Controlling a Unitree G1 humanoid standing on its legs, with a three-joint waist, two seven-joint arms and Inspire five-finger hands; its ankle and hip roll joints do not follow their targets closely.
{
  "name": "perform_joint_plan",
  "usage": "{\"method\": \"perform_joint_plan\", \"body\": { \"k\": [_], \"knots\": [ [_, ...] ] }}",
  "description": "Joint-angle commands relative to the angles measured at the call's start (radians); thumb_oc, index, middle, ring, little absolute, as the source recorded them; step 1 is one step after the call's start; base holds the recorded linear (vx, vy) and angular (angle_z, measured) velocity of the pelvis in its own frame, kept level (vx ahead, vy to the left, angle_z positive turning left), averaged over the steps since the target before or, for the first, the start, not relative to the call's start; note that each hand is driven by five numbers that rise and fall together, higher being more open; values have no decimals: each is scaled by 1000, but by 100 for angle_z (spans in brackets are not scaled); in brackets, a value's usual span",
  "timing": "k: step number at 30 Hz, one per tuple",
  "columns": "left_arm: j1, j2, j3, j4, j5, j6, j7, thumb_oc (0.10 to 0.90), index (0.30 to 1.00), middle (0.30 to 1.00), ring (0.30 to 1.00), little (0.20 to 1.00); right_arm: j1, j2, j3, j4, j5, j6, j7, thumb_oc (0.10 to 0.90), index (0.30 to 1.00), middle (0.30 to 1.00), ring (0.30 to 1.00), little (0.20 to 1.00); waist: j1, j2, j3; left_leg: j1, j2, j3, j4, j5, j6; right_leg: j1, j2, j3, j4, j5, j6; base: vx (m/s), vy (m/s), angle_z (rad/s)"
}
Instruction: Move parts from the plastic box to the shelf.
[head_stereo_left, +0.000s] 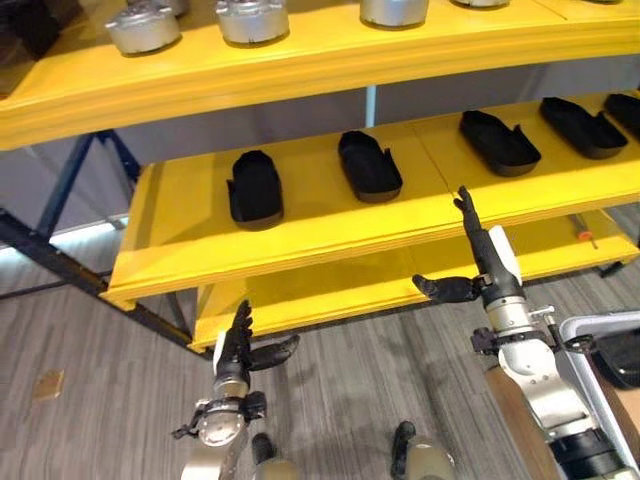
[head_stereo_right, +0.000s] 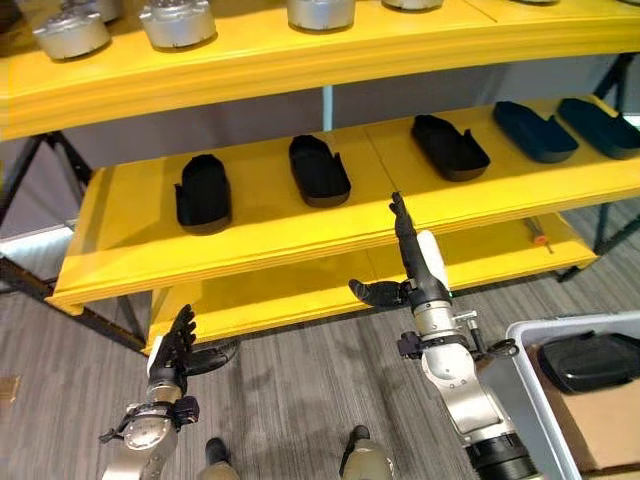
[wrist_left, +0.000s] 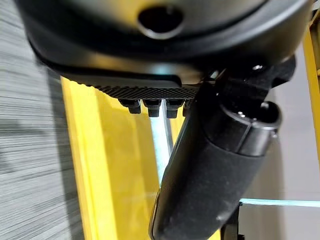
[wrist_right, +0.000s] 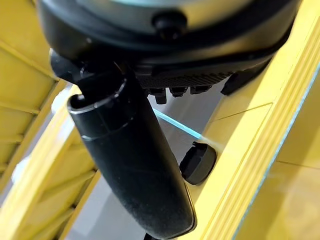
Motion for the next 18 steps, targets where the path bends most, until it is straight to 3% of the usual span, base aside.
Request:
{"method": "perform_joint_plan", "body": {
  "k": [1, 3, 4, 5, 6, 10, 11, 18],
  "knots": [
    [-27, 44, 70, -120, 62, -101, 1, 900, 1000, 1000, 1000, 1000, -87, 11, -58, -89, 24, -123, -26, 900, 1000, 1000, 1000, 1000, 23, -30, -5, -67, -199, -128, 32, -91, 22, 230, 145, 7, -267, 69, 20, 72, -98, -7],
    [-4, 38, 73, -130, 62, -106, -1, 900, 1000, 1000, 1000, 1000, -99, 26, -34, -74, 35, -135, -7, 900, 1000, 1000, 1000, 1000, 45, -32, -7, -77, -294, -241, 38, -114, 40, 228, 165, 51, -285, 83, 26, 54, -34, -78],
    [-4, 38, 73, -131, 62, -105, -1, 900, 1000, 1000, 1000, 1000, -100, 26, -34, -73, 35, -135, -7, 900, 1000, 1000, 1000, 1000, 44, -31, -9, -81, -295, -242, 38, -110, 41, 225, 165, 49, -286, 87, 26, 38, 21, -189],
    [5, 36, 76, -148, 56, -112, -3, 900, 1000, 1000, 1000, 1000, -135, 41, -2, -53, 50, -139, 11, 900, 1000, 1000, 1000, 1000, 49, -28, -17, -60, -330, -318, 12, -129, 67, 215, 190, 107, -298, 95, 29, 40, 40, -188],
    [1, 36, 72, -147, 58, -112, -3, 900, 1000, 1000, 1000, 1000, -147, 52, 11, -39, 65, -141, 20, 900, 1000, 1000, 1000, 1000, 51, -27, -24, -30, -322, -326, -23, -126, 81, 211, 206, 138, -307, 102, 28, 72, 64, -136],
    [-21, 46, 54, -136, 61, -111, -8, 900, 1000, 1000, 1000, 1000, -146, 79, 24, -12, 132, -129, 39, 900, 1000, 1000, 1000, 1000, 41, -27, -53, 15, -302, -294, -77, -117, 92, 216, 213, 183, -319, 102, 29, 99, 93, -70],
    [-20, 46, 53, -133, 58, -110, -7, 900, 1000, 1000, 1000, 1000, -137, 86, 21, -21, 148, -127, 51, 900, 1000, 1000, 1000, 1000, 32, -27, -66, 30, -294, -249, -90, -114, 100, 219, 209, 201, -319, 109, 33, 131, 146, -72],
    [-47, 69, 48, -116, 49, -101, 9, 900, 1000, 1000, 1000, 1000, -113, 101, 13, -49, 110, -109, 45, 900, 1000, 1000, 1000, 1000, -4, -18, -65, 78, -275, -130, -128, -139, 147, 153, 214, 317, -221, 99, 50, 82, 115, -75]
  ]
}}
